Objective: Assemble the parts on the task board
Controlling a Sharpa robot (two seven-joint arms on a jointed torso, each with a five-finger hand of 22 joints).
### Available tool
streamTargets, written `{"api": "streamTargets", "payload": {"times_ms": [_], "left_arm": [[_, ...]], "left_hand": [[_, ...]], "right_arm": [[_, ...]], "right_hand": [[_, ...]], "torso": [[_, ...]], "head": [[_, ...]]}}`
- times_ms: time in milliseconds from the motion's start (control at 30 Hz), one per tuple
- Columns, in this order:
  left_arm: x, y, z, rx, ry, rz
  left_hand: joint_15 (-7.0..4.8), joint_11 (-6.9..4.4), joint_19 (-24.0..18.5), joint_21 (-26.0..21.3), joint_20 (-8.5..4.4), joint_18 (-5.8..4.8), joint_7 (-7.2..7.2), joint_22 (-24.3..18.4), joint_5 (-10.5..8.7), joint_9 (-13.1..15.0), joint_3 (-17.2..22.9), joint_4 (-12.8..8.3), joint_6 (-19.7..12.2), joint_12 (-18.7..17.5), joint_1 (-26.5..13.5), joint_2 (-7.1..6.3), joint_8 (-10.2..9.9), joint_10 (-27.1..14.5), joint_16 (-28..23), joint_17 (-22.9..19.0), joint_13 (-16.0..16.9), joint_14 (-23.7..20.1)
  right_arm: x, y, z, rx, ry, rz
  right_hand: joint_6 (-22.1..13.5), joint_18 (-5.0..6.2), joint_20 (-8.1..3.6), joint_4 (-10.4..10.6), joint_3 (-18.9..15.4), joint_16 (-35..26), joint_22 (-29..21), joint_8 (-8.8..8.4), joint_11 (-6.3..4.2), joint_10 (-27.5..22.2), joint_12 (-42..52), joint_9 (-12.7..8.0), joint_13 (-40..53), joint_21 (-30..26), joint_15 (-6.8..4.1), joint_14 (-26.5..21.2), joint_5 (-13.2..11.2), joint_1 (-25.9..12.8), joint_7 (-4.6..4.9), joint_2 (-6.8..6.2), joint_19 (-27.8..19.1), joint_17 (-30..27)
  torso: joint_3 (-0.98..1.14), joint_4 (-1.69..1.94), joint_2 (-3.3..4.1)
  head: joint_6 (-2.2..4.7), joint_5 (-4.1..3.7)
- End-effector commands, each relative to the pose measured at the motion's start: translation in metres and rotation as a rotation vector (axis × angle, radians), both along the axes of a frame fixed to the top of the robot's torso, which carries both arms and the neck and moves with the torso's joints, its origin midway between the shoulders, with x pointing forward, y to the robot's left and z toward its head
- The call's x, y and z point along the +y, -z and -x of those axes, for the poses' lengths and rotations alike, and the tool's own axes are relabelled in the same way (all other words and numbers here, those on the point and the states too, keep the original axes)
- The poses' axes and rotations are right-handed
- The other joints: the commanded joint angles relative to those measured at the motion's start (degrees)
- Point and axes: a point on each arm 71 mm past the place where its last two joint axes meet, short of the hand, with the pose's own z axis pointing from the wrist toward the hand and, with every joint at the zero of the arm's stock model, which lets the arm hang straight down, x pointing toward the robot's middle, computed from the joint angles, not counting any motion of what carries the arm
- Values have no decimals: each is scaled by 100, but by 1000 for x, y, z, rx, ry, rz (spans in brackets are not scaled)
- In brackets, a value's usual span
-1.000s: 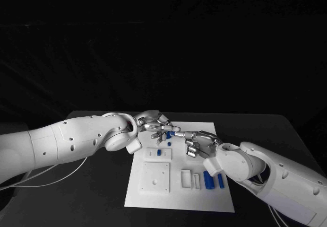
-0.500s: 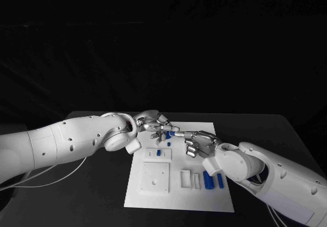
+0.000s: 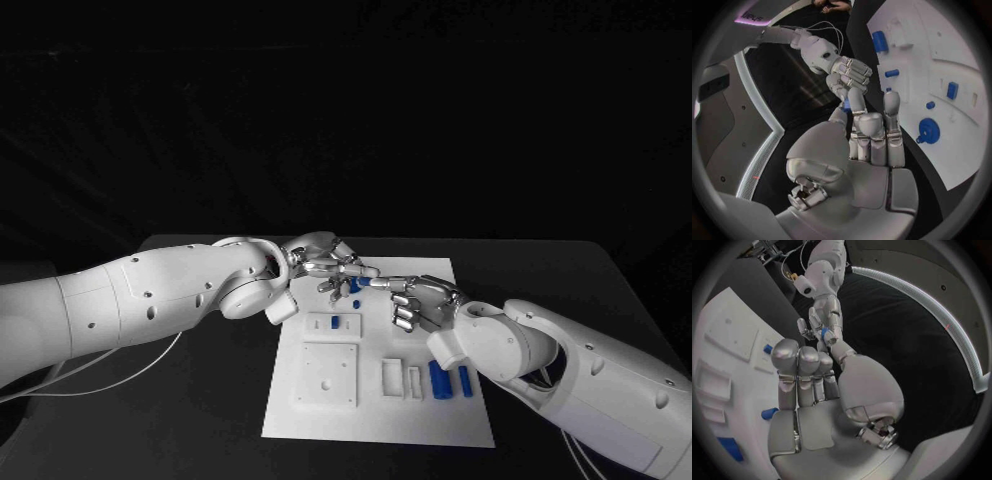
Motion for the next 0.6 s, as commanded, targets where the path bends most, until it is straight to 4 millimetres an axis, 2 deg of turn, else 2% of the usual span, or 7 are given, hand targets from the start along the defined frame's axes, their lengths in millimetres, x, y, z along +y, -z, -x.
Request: {"api": "streamTargets", "payload": {"times_ms": [33, 200, 267, 367, 400, 600], "left_arm": [[-7, 1, 3, 4, 31, 2], [-7, 1, 3, 4, 25, -2], [-7, 1, 2, 3, 22, -3], [-7, 1, 2, 2, 18, -5], [-6, 1, 2, 2, 15, -5], [-6, 1, 1, -1, 3, -6]], "left_hand": [[-16, -42, -10, -40, -10, -105, -118, 11, -61, -26, 557, -553, -34, -16, 50, -16, -41, 274, -44, -22, 5, -17], [-14, -34, -16, -59, -9, -110, -107, 25, -97, -116, 508, -493, -44, -37, 62, -49, -113, 273, -70, -72, 6, -36], [-10, -22, -18, -73, -9, -114, -93, 34, -92, -350, 501, -486, -26, -61, 101, -76, -264, 268, -92, -111, 3, -47], [-14, -15, -16, -89, -17, -121, -67, 44, -95, -585, 465, -443, -38, -73, 96, -124, -387, 274, -102, -137, 6, -55], [-13, -10, -7, -98, -19, -125, -52, 54, -92, -838, 455, -411, 10, -85, 111, -144, -493, 268, -109, -151, 6, -61], [-10, -5, 1, -131, -17, -128, -44, 77, -105, -1168, 379, -315, -28, -103, 115, -224, -513, 269, -128, -187, 14, -67]], "right_arm": [[3, -4, -1, -18, 5, -32], [3, -4, -1, -22, 9, -38], [3, -4, -2, -29, 6, -44], [3, -5, -2, -36, 1, -50], [3, -5, -2, -39, 0, -51], [4, -5, -2, -46, -5, -50]], "right_hand": [[80, -51, -52, -16, 98, 6, 547, 19, -11, 38, 7, 13, 6, 12, -43, -7, 3, 3, 3, 2, 29, 11], [143, -71, -65, -44, 293, 12, 550, 20, -22, 61, 9, 30, 36, 41, -50, -9, -1, -55, -10, -41, 20, 26], [165, -75, -67, -54, 333, 12, 551, 23, -26, 80, 29, 37, 63, 52, -52, -12, 5, -63, -14, -54, 16, 29], [198, -82, -67, -69, 366, 21, 549, 18, -30, 88, 47, 38, 98, 49, -51, -20, 6, -77, -21, -70, 6, 40], [209, -82, -68, -75, 367, 24, 549, 24, -34, 87, 47, 39, 99, 51, -50, -20, 7, -75, -23, -76, 5, 43], [246, -78, -70, -90, 381, 31, 548, 21, -52, 96, 54, 32, 127, 57, -51, -23, 14, -84, -33, -90, 0, 53]], "torso": [[-1, -2, -2], [1, -1, 0], [1, -1, 1], [2, -3, 1], [3, -3, 0], [2, -2, 0]], "head": [[-2, -1], [-4, -2], [-5, -4], [-3, -3], [-5, -3], [-5, -6]]}}
